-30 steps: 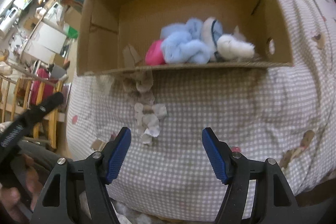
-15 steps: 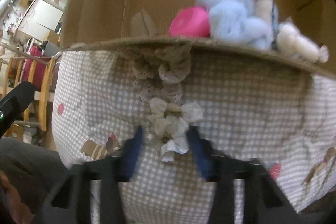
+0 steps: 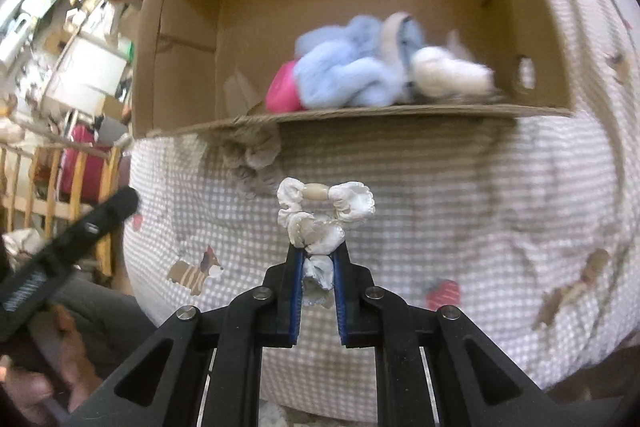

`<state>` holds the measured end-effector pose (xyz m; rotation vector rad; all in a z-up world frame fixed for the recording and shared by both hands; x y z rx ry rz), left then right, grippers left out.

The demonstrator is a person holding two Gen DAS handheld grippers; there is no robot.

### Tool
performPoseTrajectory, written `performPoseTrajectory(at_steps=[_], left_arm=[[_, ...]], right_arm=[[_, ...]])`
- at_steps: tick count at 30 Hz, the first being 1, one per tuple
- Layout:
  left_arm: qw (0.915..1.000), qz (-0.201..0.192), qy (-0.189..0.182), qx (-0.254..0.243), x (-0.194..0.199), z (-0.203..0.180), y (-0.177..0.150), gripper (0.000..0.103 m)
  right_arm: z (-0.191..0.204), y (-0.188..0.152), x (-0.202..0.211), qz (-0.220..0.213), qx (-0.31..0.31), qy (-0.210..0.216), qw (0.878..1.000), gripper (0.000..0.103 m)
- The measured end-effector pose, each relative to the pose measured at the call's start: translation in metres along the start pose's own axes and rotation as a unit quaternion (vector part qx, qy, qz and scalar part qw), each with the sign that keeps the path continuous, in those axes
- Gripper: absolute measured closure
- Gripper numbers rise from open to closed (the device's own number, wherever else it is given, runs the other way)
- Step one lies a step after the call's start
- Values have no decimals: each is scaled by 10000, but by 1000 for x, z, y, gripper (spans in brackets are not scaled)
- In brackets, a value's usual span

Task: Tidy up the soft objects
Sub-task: 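Grasp the beige lace scrunchie with the left tool while the right tool holds the white scrunchie, then carry both scrunchies over the box with both tools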

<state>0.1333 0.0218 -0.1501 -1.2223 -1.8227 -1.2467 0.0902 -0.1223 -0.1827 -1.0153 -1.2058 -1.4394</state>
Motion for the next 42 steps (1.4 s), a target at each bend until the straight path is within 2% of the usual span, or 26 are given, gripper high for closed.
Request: performPoseTrajectory(at_steps=[3,4,9,15,16,18,19,20,23,31,34,42], left_arm=[[9991,21,43,-433,-11,-16,4,34],[9986,82,-5,-520,-17,-22,4,34],[9975,291,-298,-574,-51,-37,3,34],[9966,458,-320,-611,-91,-41,7,35],[9967,447,-331,-586,-94,-41,8,39],[9965,485,-375,-566,-104,-40,9,56],[9962,564,-341,-573,-109,-39,8,70],[9960,626,-291,-567,-113,-36,7,79],[9968,634,-329,-368,-118,-32,7,86],[9956,692,-244,-591,-108,-37,-1,90],[9956,749,-158,-542,-103,-34,-16,90],[9969,662,-60,-417,-81,-30,-27,90]], right_arm=[[-17,-1,5,-65,-175,-20,9998,88],[-11,-2,3,-75,-237,-17,9997,88],[-25,0,12,-206,-493,-21,9986,88],[-44,-1,12,-160,-701,9,9974,88],[-47,-2,13,-163,-697,3,9974,88],[-47,-2,13,-168,-672,-9,9976,88],[-49,-2,14,-166,-664,-14,9977,88],[-49,-3,13,-158,-663,-21,9977,88],[-47,-2,12,-136,-660,-42,9977,88],[-27,2,8,-155,-554,-52,9983,88],[-18,5,8,-199,-483,-23,9986,88],[-8,7,13,-316,-363,-15,9988,88]])
Point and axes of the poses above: each gripper's, at about its wrist camera, not at the fingertips, and x roughly against the way its jaws point, z to its left, y to its top, the point moved 9 cm from there along -x, roughly the way its jaws point, and after that the axes turned 14 degrees about -y, right-handed, at the moved point
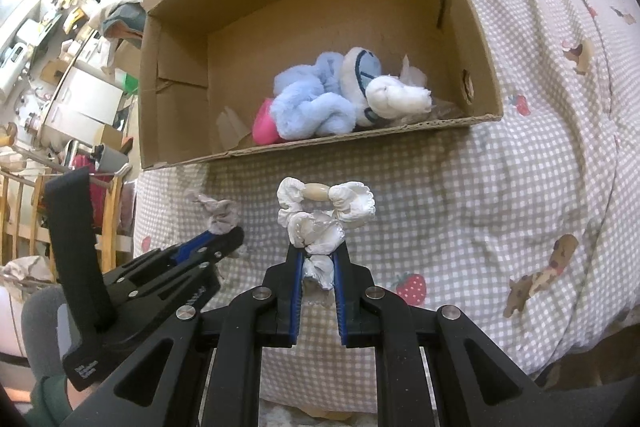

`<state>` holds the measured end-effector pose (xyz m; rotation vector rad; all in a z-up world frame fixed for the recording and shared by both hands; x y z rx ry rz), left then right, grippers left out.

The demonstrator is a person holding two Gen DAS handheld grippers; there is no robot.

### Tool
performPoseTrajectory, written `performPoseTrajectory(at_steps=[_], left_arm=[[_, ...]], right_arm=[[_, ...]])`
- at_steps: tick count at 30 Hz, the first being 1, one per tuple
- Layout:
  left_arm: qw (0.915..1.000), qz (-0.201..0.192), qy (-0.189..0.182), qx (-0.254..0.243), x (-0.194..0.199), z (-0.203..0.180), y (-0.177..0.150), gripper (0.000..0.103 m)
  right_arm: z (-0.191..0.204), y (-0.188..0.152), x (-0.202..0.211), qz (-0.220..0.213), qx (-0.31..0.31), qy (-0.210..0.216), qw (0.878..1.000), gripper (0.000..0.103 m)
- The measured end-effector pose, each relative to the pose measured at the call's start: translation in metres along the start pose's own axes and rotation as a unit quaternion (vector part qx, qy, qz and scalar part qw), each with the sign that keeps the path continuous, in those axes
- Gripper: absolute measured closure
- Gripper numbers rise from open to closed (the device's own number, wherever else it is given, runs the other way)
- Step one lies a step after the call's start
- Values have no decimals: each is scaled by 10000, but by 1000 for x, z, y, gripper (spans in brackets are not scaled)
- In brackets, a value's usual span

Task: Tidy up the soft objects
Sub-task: 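Carry both scrunchies over the box with both tools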

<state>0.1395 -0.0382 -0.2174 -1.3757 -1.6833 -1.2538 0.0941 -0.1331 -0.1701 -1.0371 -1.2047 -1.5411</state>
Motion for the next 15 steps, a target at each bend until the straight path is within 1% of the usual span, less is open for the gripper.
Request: performPoseTrajectory(at_steps=[3,6,10,13,15], left_arm=[[9999,-62,-20,107,19,11,-9,90],[9997,-210,93,7,33,11,-13,90],[9990,-430,127,1,58,11,-30,90],[9975,-630,296,-77,78,12,-31,90],[9967,-734,333,-93,89,15,-22,90]], right_arm=[[-3,2,8,-44,-53,16,10000,88],[-5,3,16,-111,-107,64,9999,88],[-9,-1,24,-188,-106,122,9997,88],[-8,-2,30,-262,-24,83,9996,88],[-6,-2,35,-324,24,89,9994,87]])
Point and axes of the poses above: each gripper's, at about its wrist camera, not at the fingertips, and x roughly against the way its jaws point, z to its left, y to its top, the point moved 9 cm from there along -x, roughly the way its jaws point, and after that the axes turned 14 degrees about -y, right-handed, at the moved point
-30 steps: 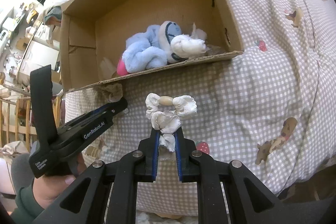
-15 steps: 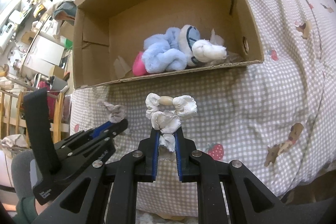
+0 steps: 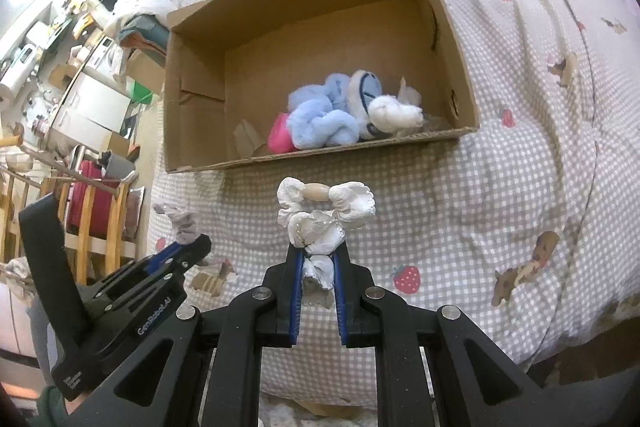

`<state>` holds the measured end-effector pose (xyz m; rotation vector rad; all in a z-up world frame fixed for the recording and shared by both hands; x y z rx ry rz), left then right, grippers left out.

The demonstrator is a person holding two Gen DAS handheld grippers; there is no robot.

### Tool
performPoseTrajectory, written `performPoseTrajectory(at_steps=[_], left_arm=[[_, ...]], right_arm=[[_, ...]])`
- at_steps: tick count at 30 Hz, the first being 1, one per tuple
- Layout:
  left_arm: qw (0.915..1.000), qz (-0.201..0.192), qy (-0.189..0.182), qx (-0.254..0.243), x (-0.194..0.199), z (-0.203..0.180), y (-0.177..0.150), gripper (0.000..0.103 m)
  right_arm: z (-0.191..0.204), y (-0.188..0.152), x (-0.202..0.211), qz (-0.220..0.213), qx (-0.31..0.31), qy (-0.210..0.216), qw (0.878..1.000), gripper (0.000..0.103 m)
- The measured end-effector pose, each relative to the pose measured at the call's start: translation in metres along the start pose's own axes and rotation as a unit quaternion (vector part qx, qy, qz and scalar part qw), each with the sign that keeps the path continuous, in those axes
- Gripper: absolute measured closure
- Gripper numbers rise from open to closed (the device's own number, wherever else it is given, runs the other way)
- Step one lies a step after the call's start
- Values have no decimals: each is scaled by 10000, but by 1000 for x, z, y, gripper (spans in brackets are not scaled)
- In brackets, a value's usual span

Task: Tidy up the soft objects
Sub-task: 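Carry both scrunchies over the box with both tools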

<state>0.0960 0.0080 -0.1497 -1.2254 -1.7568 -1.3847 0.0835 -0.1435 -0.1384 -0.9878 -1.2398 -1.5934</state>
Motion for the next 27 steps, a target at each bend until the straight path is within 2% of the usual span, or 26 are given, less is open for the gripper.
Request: performPoseTrajectory(at_steps=[6,11,16,27], left_arm=[[9996,-274,-83,-39,24,-8,20,90],[9974,-651,166,-263,55,-14,35,90],[9965,-768,195,-282,69,-12,46,90],[9932,-1047,129,-490,81,-20,105,90]], right_arm=[[3,7,21,-281,61,82,9996,87],[0,12,43,-549,79,137,9984,87],[0,21,64,-844,98,169,9962,88],[6,74,85,-1192,4,261,9925,87]])
Point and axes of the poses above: each gripper's, at about its wrist camera, not at the fingertips, and x roughly against the way its jaws point, z to its left, y to its top, the point moved 9 cm from there along -x, roughly the way its jaws point, and after that the axes turned 14 degrees about -y, right-handed, at the moved point
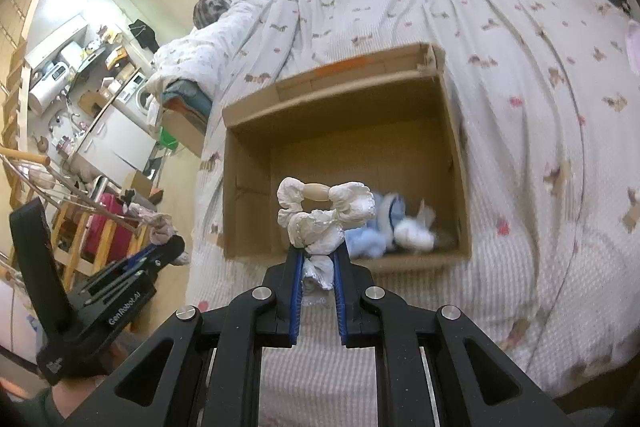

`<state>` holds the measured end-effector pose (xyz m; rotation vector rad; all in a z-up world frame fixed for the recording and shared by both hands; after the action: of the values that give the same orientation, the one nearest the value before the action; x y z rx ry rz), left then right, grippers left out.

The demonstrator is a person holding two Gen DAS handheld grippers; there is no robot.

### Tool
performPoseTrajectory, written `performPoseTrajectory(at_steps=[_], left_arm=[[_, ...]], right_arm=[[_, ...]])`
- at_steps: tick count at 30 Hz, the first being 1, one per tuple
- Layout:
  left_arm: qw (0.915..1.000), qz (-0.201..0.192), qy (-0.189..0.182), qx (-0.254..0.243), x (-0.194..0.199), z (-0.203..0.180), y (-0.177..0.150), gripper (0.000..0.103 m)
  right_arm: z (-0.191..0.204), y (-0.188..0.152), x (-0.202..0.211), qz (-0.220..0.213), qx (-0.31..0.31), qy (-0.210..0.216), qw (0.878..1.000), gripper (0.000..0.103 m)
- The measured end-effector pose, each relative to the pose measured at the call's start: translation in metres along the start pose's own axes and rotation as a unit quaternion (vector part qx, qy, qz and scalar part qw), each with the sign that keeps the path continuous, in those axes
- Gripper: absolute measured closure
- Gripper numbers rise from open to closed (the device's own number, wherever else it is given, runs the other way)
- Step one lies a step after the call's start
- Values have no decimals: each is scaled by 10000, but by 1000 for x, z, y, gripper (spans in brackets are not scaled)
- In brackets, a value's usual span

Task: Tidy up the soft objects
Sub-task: 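Carry both scrunchies over the box with both tools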

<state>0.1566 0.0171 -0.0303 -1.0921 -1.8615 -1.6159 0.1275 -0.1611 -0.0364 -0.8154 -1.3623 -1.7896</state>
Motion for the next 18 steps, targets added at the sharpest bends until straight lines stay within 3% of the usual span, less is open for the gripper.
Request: performPoseTrajectory(at_steps=[9,18], left_arm=[[9997,-76,116,-209,-26,3,40,90],[9997,-36,73,-222,-67,7,54,90]], right_arm=[[5,34,-34,15,46,-102,9999,87],[-4,42,-70,154,-41,-229,9996,87]])
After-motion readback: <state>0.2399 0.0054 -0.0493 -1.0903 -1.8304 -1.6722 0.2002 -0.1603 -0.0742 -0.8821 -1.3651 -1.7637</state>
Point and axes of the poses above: each gripper's, at about its wrist camera, not at the fingertips, and x roughly against the way its jaws point, z to its left, y to its top, the point moved 9 cm from there along -x, roughly the way its jaws point, and after that the axes turned 14 degrees about -y, right-handed, at the moved point
